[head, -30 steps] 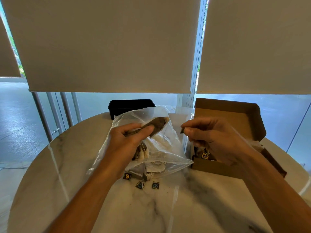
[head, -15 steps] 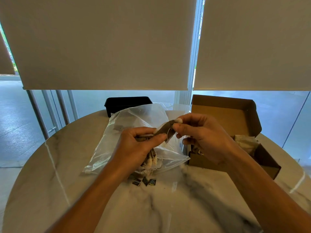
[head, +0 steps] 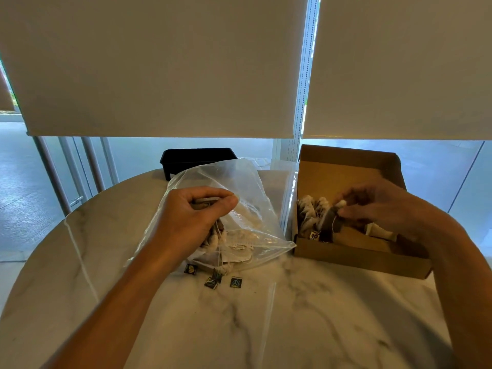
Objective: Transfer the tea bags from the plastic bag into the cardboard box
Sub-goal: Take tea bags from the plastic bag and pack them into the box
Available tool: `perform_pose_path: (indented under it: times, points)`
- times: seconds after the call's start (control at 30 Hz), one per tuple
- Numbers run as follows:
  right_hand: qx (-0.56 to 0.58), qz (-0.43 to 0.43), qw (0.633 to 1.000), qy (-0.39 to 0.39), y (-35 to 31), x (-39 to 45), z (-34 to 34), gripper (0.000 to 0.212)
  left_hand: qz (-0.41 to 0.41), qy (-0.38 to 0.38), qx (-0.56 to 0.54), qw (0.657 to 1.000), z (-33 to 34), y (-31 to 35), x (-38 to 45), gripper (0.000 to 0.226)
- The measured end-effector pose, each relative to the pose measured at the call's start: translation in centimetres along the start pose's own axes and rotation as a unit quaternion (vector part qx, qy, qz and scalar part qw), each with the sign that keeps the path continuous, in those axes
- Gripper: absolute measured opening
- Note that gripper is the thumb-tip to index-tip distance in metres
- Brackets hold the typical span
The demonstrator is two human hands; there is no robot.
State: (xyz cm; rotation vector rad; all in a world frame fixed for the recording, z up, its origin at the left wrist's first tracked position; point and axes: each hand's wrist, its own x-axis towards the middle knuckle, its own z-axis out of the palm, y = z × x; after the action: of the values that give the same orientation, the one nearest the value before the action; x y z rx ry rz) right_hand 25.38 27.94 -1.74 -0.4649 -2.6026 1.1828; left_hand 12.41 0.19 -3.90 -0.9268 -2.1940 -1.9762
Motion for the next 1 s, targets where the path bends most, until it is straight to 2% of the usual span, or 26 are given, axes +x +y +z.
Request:
perform_pose_path:
  times: [0.13, 0.37, 0.5, 0.63, 0.8, 1.0]
  points:
    - [-0.046, 0.019, 0.999, -0.020, 0.7, 0.6, 0.3, 0.014, -0.008, -0.005, 0.004, 1.000, 0.0, 0.0, 0.0, 0.009]
    - [-0.001, 0.007, 1.000, 0.017, 1.0, 0.2, -0.8, 0.015, -0.010, 0.002, 0.002, 1.000, -0.2, -0.2, 0.0, 0.006]
    - [-0.039, 0.023, 0.999, -0.018, 0.6, 0.7, 0.8, 0.014, -0.004, -0.002, 0.015, 1.000, -0.2, -0.3, 0.1, 0.009]
    - [-0.058, 0.012, 0.998, 0.020, 0.5, 1.6, 2.1, 0.017, 0.000, -0.001, 0.017, 1.000, -0.2, -0.4, 0.1, 0.009]
    - [-0.056, 0.008, 0.998, 0.023, 0.5, 1.6, 2.6, 0.019, -0.002, -0.009, 0.020, 1.000, -0.2, -0.5, 0.0, 0.010]
    - [-0.068, 0.005, 0.996, 0.064, 0.7, 0.6, 0.2, 0.016, 0.003, -0.004, 0.016, 1.000, -0.2, -0.3, 0.0, 0.007]
